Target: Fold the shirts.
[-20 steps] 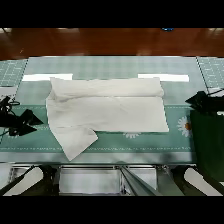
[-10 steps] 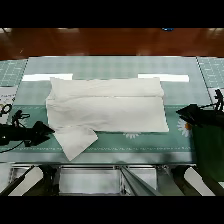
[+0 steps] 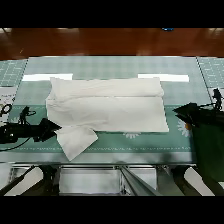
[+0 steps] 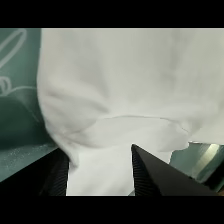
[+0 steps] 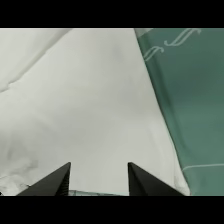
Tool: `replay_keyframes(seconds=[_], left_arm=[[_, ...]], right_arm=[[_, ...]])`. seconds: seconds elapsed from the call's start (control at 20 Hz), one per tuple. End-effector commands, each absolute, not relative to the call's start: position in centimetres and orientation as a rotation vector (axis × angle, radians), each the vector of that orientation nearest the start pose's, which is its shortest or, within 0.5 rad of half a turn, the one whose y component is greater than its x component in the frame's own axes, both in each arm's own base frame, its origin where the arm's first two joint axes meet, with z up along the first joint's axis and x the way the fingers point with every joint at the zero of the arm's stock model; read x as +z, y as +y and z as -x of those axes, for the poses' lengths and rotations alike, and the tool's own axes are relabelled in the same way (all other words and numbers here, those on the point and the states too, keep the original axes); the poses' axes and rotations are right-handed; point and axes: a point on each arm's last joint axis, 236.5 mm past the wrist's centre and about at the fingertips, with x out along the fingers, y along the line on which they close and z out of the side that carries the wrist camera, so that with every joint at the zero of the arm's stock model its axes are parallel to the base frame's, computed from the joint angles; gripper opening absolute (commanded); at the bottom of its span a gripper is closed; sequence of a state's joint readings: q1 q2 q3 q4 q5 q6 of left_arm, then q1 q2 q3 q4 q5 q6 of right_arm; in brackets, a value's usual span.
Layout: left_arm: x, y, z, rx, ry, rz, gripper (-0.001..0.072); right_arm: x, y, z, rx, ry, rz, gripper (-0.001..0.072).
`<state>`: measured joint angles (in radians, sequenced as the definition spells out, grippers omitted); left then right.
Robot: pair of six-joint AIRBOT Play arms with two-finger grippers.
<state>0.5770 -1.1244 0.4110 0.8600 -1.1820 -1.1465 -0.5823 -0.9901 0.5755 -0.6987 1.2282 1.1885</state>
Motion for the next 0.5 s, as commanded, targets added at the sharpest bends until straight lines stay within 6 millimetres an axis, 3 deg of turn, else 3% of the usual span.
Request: replay_keyframes(seconds=[0.0,0.2,0.3,0.45], left_arm=[[-11.4,-2.7,-20.7,-0.138,1.493,0.874,0.0507],[-11.1,-3.3,-20.6,-0.167,1.512,0.858,0.0503],[-11.1,-4.2,-20.4,-0.191,1.534,0.834,0.0456],[-11.2,-5.8,-20.0,-0.248,1.571,0.773,0.0456]], right_arm=[[-1.2,2.3,-28.1,0.21,1.155,-0.96,0.0417],[-1.2,2.4,-28.0,0.215,1.16,-0.96,0.0417],[-1.1,2.4,-27.8,0.218,1.163,-0.967,0.0417],[-0.5,-0.6,-27.4,0.151,1.123,-1.037,0.0417]])
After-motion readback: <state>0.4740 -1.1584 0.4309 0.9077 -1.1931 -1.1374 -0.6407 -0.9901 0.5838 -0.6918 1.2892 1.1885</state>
